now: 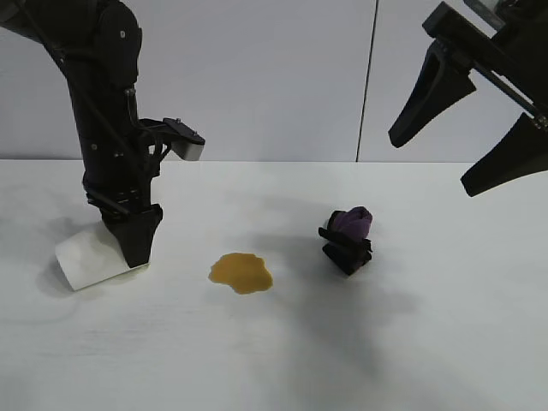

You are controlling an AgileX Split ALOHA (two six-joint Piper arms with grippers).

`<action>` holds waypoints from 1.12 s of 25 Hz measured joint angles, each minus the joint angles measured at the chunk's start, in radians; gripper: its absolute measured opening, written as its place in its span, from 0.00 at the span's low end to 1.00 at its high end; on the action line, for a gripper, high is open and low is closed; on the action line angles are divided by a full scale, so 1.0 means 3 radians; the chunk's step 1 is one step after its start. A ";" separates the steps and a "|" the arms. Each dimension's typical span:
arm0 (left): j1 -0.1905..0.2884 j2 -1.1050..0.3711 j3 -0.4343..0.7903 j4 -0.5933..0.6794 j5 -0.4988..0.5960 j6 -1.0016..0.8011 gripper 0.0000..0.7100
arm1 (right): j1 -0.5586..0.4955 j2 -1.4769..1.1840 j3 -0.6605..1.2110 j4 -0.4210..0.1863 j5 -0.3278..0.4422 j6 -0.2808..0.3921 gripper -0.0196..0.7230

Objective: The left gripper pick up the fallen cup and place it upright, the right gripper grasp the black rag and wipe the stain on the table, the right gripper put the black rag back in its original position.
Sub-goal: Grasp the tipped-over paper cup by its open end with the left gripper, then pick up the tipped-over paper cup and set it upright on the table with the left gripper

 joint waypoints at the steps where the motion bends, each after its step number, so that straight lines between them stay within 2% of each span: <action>1: 0.0000 0.0000 0.0000 0.0000 0.0008 0.0000 0.70 | 0.0000 0.0000 0.0000 0.0000 0.0000 0.0000 0.78; 14: 0.0000 -0.0043 -0.0004 0.0020 0.0140 0.0000 0.70 | 0.0000 0.0000 0.0000 0.0000 0.0000 -0.0003 0.78; 22: 0.0155 -0.0460 -0.0216 -0.0179 0.0081 0.0000 0.70 | 0.0000 0.0000 0.0000 0.0000 0.0000 -0.0003 0.78; 28: 0.0257 -0.0587 -0.0260 -0.0346 0.0082 0.0000 0.70 | 0.0000 0.0000 0.0000 0.0000 0.0000 -0.0003 0.78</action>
